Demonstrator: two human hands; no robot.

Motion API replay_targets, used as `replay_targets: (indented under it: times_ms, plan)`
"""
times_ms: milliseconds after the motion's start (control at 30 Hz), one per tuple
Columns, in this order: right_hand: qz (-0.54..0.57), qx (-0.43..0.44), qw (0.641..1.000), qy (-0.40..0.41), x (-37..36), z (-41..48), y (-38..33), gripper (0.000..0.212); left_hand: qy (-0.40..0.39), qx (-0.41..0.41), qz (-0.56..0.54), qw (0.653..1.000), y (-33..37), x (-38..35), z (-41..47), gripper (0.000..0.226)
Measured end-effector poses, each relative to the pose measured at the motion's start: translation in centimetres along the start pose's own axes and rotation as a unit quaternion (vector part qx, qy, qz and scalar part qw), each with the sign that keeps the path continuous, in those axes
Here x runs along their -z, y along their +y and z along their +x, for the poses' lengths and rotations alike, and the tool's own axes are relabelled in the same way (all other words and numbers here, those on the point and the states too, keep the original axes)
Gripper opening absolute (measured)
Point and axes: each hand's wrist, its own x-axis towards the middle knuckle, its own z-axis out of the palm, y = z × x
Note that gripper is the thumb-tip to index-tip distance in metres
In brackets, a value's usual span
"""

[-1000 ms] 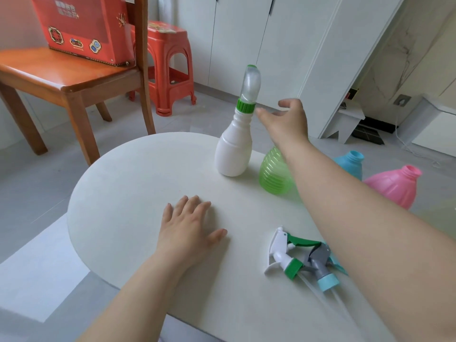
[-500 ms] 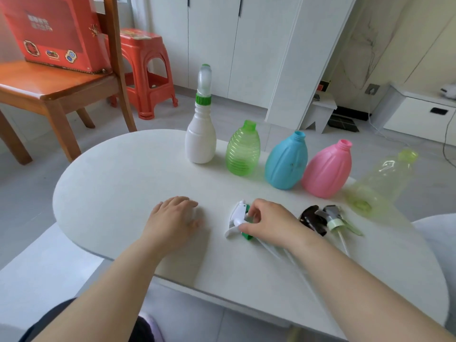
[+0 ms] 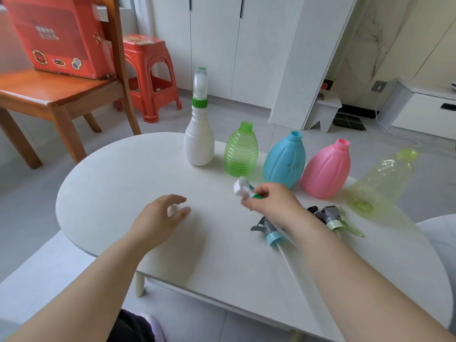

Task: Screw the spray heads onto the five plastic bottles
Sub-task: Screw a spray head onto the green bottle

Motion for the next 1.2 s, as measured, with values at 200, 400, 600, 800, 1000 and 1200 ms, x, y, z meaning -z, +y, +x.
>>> replay_targets:
  times_ms: [200, 400, 600, 800, 1000, 1200]
  plan:
    - [0.375, -0.008, 0.927, -0.014, 3.8, 2.2, -0.3, 0.003, -0.006, -0.017, -0.092, 0.996, 3.3, -1.9, 3.5, 0.037]
    - [0.532, 0.007, 0.846, -0.021, 5.2, 4.1, 0.6, 0.007, 0.012, -0.037, -0.106, 0.994, 6.5, -4.4, 9.0, 0.079]
    - [0.567, 0.005, 0.822, -0.042, 5.9, 5.4, 1.4, 0.010, 0.020, -0.013, -0.198, 0.980, 7.6, -6.9, 12.9, 0.111]
    - [0.573, 0.013, 0.819, -0.023, 6.6, 5.7, 2.1, 0.011, 0.004, -0.035, -0.252, 0.967, 7.6, -8.1, 14.5, 0.118]
    - [0.568, 0.010, 0.823, -0.006, 6.7, 5.5, 2.3, 0.014, 0.020, -0.033, -0.253, 0.967, 8.5, -8.3, 14.3, 0.083]
    - [0.576, 0.030, 0.817, 0.007, 7.0, 4.0, 1.6, 0.004, -0.025, -0.055, -0.320, 0.945, 7.9, -4.0, 9.0, 0.083]
